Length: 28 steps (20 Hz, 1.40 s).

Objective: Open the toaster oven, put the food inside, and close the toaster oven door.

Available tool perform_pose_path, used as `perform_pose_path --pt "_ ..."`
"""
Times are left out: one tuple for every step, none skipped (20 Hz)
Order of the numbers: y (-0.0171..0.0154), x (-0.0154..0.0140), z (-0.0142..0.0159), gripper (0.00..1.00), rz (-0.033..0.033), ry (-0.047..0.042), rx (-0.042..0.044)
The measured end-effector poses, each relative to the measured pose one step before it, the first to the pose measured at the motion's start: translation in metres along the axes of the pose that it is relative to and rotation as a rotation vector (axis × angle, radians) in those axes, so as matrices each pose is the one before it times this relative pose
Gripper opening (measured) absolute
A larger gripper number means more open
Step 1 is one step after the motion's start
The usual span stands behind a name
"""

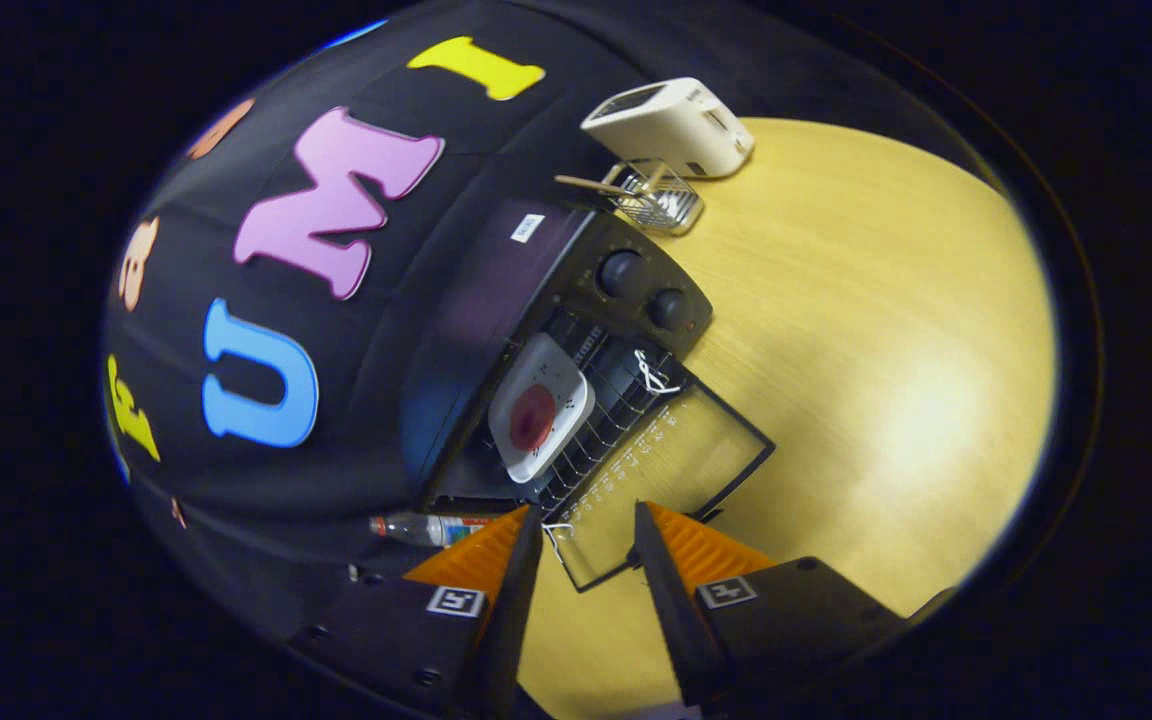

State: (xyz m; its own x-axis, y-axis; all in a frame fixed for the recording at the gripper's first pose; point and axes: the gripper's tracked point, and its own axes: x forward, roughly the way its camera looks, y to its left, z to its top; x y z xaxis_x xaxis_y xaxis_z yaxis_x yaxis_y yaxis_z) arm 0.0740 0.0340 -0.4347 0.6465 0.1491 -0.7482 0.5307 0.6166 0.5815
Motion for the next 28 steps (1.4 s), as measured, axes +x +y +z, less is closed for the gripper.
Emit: perform_pose_path --pt "-0.00376 -0.00616 -0.00731 0.7 -0.00211 0.01778 -0.05651" --pt "-0.00443 -0.00341 -0.00581 0.8 -0.00688 0.01189 -0.04084" --pt "-0.00272 -0.00233 -0.00551 0.83 -0.00663 0.0117 -0.03544" --pt "-0.00364 0.0002 -0.00882 0.83 -0.00906 0.01534 -0.04414" --pt "-0.00311 0.00063 -0.01008 0.89 -0.00785 0.0185 -0.05105" --pt "-0.00432 0.00112 -0.01148 0.98 -0.01775 0.02318 -0.06418" --pt "-0.00293 0.00189 -0.01056 0.98 -0.01594 0.01401 -0.07224" --pt "-0.00234 0.0042 -0.0103 0.99 -0.01505 0.01283 -0.07472" --pt "-0.00118 0.00017 -0.01523 0.98 -0.02305 0.00873 -0.06863" --pt "-0.00104 0.00777 -0.00723 0.98 -0.01947 0.00869 -0.05705" --pt "0.00198 0.00807 -0.00726 0.99 -0.00819 0.01198 -0.04083" --pt "0.00206 0.00824 -0.00678 0.99 -0.00545 0.01554 -0.01927" --pt "0.00372 0.00835 -0.00559 0.99 -0.00073 0.0142 -0.01148" --pt "0.00167 0.0087 -0.00473 0.99 -0.01051 0.01456 -0.01085" --pt "0.00062 0.00925 -0.00384 0.99 -0.00805 0.00945 -0.01346" --pt "0.00077 0.00969 -0.00318 0.99 -0.01268 0.00825 -0.01541" --pt "0.00235 0.00872 -0.00482 0.99 -0.00453 0.0144 -0.00437" --pt "0.00336 0.00952 -0.00318 0.99 -0.00326 0.01713 0.00733" --pt "0.00259 0.00749 -0.00192 0.99 0.00046 0.01563 0.01408" --pt "0.00183 0.00826 -0.00088 0.99 -0.00866 0.01538 0.00969" --pt "-0.00127 0.00535 0.00055 0.99 -0.01402 0.00816 0.00384" --pt "-0.00135 0.00433 0.0028 0.99 -0.01561 -0.00074 -0.00433" --pt "-0.00338 0.00395 0.00299 0.99 -0.0221 -0.00363 -0.00834" --pt "-0.00366 0.00374 0.00338 0.99 -0.02122 -0.0077 -0.00606" --pt "-0.0028 0.0047 0.00282 0.99 -0.01867 -0.00677 -0.00649" --pt "-0.00296 0.00438 0.00343 0.99 -0.01554 -0.00886 -0.00142" --pt "-0.00001 0.00398 -0.00211 0.99 -0.00665 0.01296 0.00131" --pt "0.00095 -0.00008 0.00244 0.99 -0.00328 -0.01307 -0.00652"
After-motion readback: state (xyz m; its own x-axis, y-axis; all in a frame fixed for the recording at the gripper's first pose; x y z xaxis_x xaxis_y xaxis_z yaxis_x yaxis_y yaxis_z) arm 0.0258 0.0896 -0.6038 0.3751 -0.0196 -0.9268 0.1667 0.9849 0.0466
